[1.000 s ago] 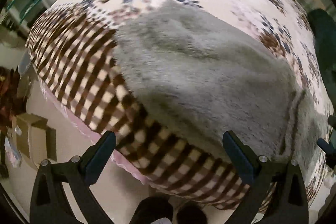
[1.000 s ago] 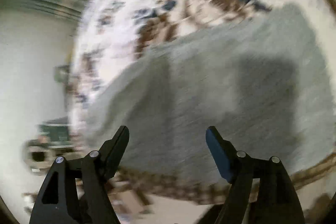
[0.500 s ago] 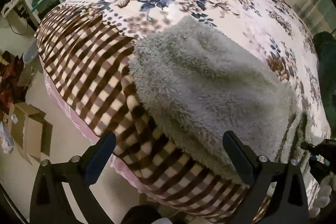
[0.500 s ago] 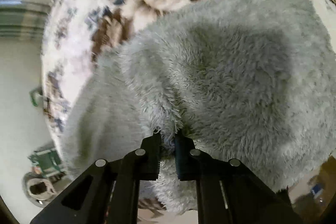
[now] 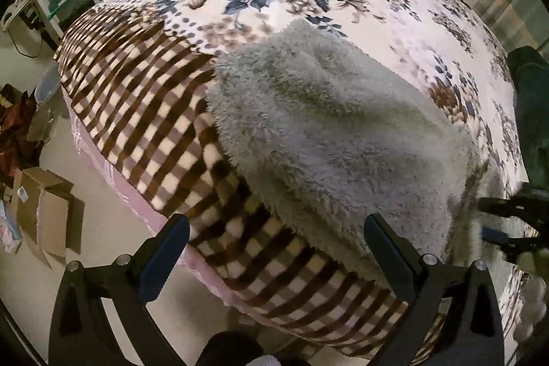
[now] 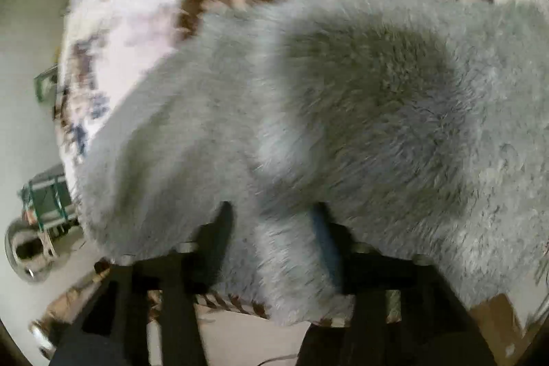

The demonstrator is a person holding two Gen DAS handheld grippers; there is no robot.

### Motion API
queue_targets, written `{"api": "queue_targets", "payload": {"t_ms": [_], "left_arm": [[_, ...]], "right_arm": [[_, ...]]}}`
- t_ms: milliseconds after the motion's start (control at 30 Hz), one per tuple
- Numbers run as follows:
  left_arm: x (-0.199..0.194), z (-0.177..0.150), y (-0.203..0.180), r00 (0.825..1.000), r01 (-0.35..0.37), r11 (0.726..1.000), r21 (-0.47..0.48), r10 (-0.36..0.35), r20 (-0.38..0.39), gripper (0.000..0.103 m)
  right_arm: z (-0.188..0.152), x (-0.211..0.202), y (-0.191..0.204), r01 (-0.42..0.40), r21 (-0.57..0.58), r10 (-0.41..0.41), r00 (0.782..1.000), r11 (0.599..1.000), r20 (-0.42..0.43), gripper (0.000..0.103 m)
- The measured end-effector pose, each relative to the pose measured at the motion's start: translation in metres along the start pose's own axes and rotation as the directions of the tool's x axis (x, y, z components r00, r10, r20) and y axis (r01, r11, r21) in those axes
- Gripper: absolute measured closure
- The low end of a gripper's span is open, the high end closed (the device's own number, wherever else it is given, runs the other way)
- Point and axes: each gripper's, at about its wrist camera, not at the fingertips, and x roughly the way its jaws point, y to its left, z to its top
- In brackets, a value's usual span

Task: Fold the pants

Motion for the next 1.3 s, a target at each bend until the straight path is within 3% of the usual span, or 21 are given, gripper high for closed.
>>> {"api": "queue_targets", "payload": {"t_ms": [100,167,267,300,333,367,433,533,567,633,733,800,867,933,967,1033,1067,1100,1167,1300], "left_arm": [[0.0,-0.001,0.007,1.0,-0.017,1.0,-0.012,0.017,-0.002,0.0],[0.003,0.0,0.012,1.0,-0.025,0.999,-0.025,0.025,-0.004,0.0],[0.008,0.004,0.015,0.999,-0.04,0.998,-0.04,0.039,-0.011,0.0],[0.009,0.005,0.017,0.999,-0.04,0.998,-0.045,0.04,-0.013,0.0],[0.01,0.007,0.019,0.999,-0.036,0.998,-0.057,0.035,-0.02,0.0],[0.011,0.009,0.022,0.999,-0.033,0.997,-0.072,0.031,-0.024,0.0],[0.014,0.012,0.028,0.999,-0.021,0.995,-0.097,0.018,-0.031,0.0],[0.017,0.016,0.039,0.999,0.002,0.99,-0.142,-0.007,-0.034,0.0],[0.019,0.018,0.043,0.999,0.016,0.986,-0.165,-0.022,-0.038,0.0],[0.028,0.022,0.056,0.995,0.076,0.965,-0.251,-0.091,-0.048,0.0],[0.046,0.029,0.078,0.981,0.16,0.895,-0.417,-0.192,-0.036,0.0],[0.064,0.035,0.09,0.967,0.211,0.831,-0.515,-0.255,-0.016,0.0],[0.079,0.042,0.094,0.958,0.232,0.794,-0.562,-0.286,-0.008,0.0],[0.093,0.051,0.095,0.951,0.259,0.772,-0.581,-0.308,0.015,0.0],[0.098,0.055,0.093,0.954,0.255,0.776,-0.576,-0.3,0.017,0.0],[0.102,0.061,0.089,0.966,0.226,0.802,-0.552,-0.259,0.02,0.017],[0.099,0.063,0.087,0.969,0.225,0.815,-0.534,-0.244,0.035,0.05],[0.094,0.064,0.083,0.976,0.204,0.838,-0.506,-0.214,0.039,0.071],[0.078,0.062,0.078,0.979,0.201,0.869,-0.453,-0.187,0.077,0.083],[0.035,0.053,0.064,0.976,0.2,0.906,-0.372,-0.149,0.162,0.087]], "right_arm": [[-0.028,-0.03,0.011,0.112,-0.129,-0.097,0.989,0.985,0.113,0.045],[-0.047,-0.028,0.014,0.167,-0.17,-0.15,0.983,0.971,0.108,0.045],[-0.069,0.002,0.027,0.294,-0.294,-0.272,0.955,0.909,0.115,0.045],[-0.074,0.017,0.033,0.357,-0.339,-0.331,0.934,0.87,0.133,0.045],[-0.078,0.032,0.035,0.41,-0.372,-0.386,0.912,0.833,0.142,0.046],[-0.079,0.039,0.032,0.421,-0.369,-0.396,0.907,0.828,0.144,0.059],[-0.081,0.044,0.026,0.409,-0.341,-0.379,0.913,0.846,0.153,0.079],[-0.086,0.038,0.03,0.358,-0.369,-0.331,0.934,0.858,0.135,0.081],[-0.086,0.035,0.029,0.353,-0.374,-0.33,0.935,0.858,0.127,0.078],[-0.081,0.027,0.018,0.301,-0.326,-0.288,0.954,0.896,0.09,0.073],[-0.068,-0.002,-0.006,0.162,-0.194,-0.149,0.985,0.968,0.082,0.042],[-0.063,-0.02,-0.019,0.125,-0.137,-0.109,0.987,0.983,0.115,0.041],[-0.054,-0.034,-0.038,0.111,-0.079,-0.099,0.985,0.991,0.143,0.041],[-0.046,-0.036,-0.053,0.112,-0.045,-0.104,0.983,0.993,0.149,0.041],[-0.042,-0.036,-0.061,0.122,-0.029,-0.116,0.982,0.992,0.148,0.041],[-0.036,-0.038,-0.076,0.139,0.001,-0.138,0.978,0.99,0.154,0.041],[-0.033,-0.039,-0.084,0.147,0.018,-0.148,0.976,0.989,0.157,0.041],[-0.031,-0.039,-0.091,0.15,0.03,-0.153,0.975,0.988,0.161,0.041],[-0.029,-0.038,-0.099,0.152,0.036,-0.156,0.972,0.988,0.177,0.041],[-0.028,-0.031,-0.111,0.127,0.044,-0.133,0.974,0.991,0.183,0.041]]}}
